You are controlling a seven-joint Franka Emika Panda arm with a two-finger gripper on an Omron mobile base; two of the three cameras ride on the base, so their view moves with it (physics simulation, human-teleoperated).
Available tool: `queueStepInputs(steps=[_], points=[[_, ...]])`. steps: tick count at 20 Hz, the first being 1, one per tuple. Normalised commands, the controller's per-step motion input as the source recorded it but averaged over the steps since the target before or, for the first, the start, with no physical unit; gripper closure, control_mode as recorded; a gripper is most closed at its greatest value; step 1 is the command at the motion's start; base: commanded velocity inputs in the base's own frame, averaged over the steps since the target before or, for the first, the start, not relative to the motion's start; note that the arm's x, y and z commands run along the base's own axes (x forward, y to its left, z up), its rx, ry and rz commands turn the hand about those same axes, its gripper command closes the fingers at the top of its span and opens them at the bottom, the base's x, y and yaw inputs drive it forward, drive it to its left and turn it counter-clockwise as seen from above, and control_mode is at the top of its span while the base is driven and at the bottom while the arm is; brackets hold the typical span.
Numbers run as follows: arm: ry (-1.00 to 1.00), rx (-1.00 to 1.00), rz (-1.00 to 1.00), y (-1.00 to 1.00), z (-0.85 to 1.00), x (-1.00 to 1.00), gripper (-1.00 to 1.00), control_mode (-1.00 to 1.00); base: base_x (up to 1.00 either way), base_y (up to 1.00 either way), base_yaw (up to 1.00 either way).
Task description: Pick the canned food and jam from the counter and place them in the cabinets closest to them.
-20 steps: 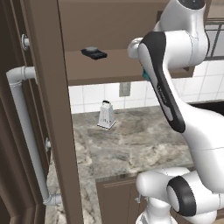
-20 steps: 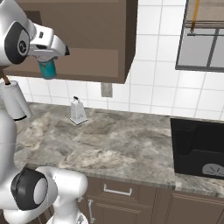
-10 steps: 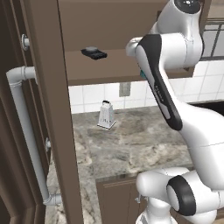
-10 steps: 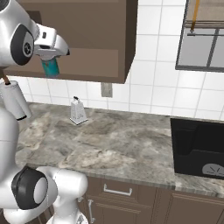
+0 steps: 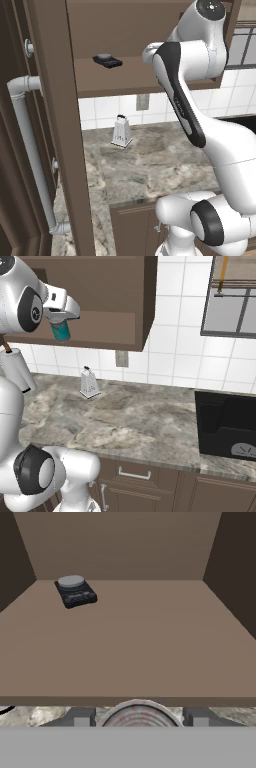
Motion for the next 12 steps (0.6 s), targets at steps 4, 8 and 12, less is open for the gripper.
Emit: queueStepInputs(steps=[4, 8, 12], points=[[-0.03, 0.0, 0.0, 0.0, 0.0, 0.2, 1.0, -1.0, 0.0, 0.0, 0.0], [-0.03, 0.0, 0.0, 0.0, 0.0, 0.22, 1.0, -1.0, 0.0, 0.0, 0.0], [-0.03, 0.0, 0.0, 0.0, 0.0, 0.21, 1.0, -1.0, 0.0, 0.0, 0.0]])
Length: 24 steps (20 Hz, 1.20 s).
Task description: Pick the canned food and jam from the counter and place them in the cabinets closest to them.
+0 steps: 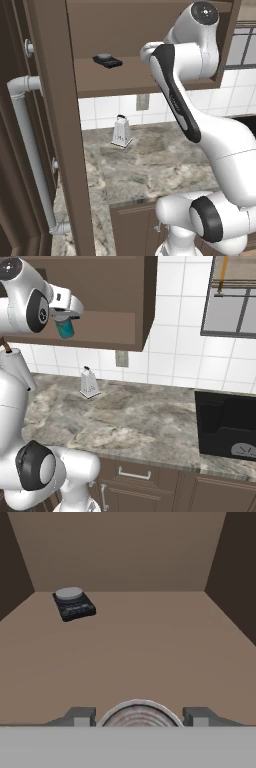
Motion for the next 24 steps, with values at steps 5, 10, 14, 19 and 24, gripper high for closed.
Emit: queueStepInputs(steps=[5, 10, 14, 19, 24], points=[[-0.03, 0.0, 0.0, 0.0, 0.0, 0.19, 1.0, -1.0, 0.0, 0.0, 0.0], [-0.03, 0.0, 0.0, 0.0, 0.0, 0.18, 1.0, -1.0, 0.0, 0.0, 0.0], [-0.01, 0.0, 0.0, 0.0, 0.0, 0.19, 1.0, -1.0, 0.0, 0.0, 0.0], [0.0, 0.0, 0.0, 0.0, 0.0, 0.11, 1.0, -1.0, 0.0, 0.0, 0.0], [0.0, 0.0, 0.0, 0.0, 0.0, 0.01, 1.0, -1.0, 0.0, 0.0, 0.0]])
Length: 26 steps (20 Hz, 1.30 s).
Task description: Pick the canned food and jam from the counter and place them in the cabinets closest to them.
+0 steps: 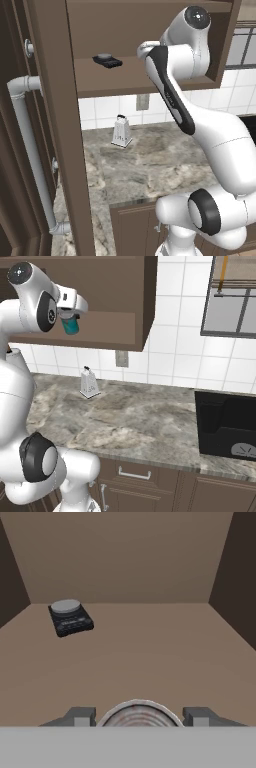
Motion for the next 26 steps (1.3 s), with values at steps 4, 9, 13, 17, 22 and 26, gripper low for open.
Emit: queueStepInputs(steps=[4, 9, 13, 17, 22, 26], points=[[0.0, 0.0, 0.0, 0.0, 0.0, 0.0, 1.0, -1.0, 0.0, 0.0, 0.0], [0.0, -0.01, 0.0, 0.0, -0.06, 0.01, 1.0, -1.0, 0.0, 0.0, 0.0], [-0.02, -0.02, 0.0, 0.0, -0.08, 0.05, 1.0, -1.0, 0.0, 0.0, 0.0], [-0.03, -0.02, 0.0, 0.0, -0.05, 0.11, 1.0, -1.0, 0.0, 0.0, 0.0], [-0.02, -0.01, 0.0, 0.0, -0.03, 0.17, 1.0, -1.0, 0.0, 0.0, 0.0], [-0.01, 0.0, 0.0, 0.0, -0.03, 0.2, 1.0, -1.0, 0.0, 0.0, 0.0]])
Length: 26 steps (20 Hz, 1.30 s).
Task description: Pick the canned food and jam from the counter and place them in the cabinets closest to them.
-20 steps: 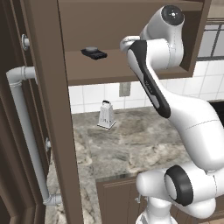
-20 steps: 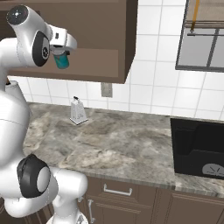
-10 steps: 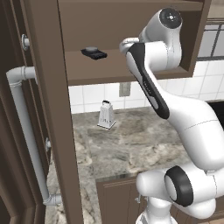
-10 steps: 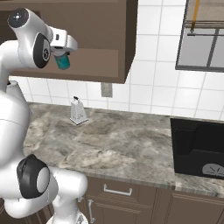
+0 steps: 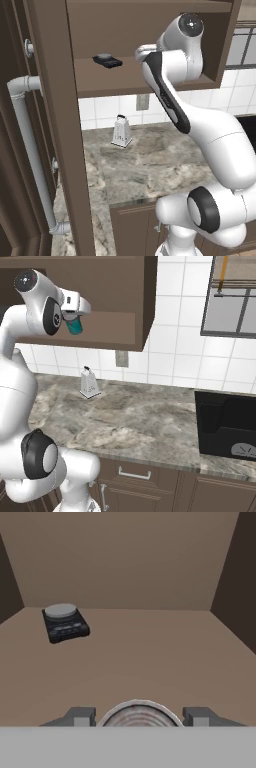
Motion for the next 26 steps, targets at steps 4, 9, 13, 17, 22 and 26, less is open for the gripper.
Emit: queueStepInputs(steps=[4, 9, 13, 17, 22, 26], points=[[-0.01, 0.0, 0.0, 0.0, -0.02, 0.2, 1.0, -1.0, 0.0, 0.0, 0.0], [0.0, 0.0, 0.0, 0.0, -0.02, 0.19, 1.0, -1.0, 0.0, 0.0, 0.0], [0.0, 0.0, 0.0, 0.0, -0.04, 0.16, 1.0, -1.0, 0.0, 0.0, 0.0], [0.0, 0.0, 0.0, 0.0, -0.07, 0.14, 1.0, -1.0, 0.0, 0.0, 0.0], [0.0, 0.0, 0.0, 0.0, -0.07, 0.16, 1.0, -1.0, 0.0, 0.0, 0.0], [0.0, 0.0, 0.0, 0.0, -0.07, 0.18, 1.0, -1.0, 0.0, 0.0, 0.0]])
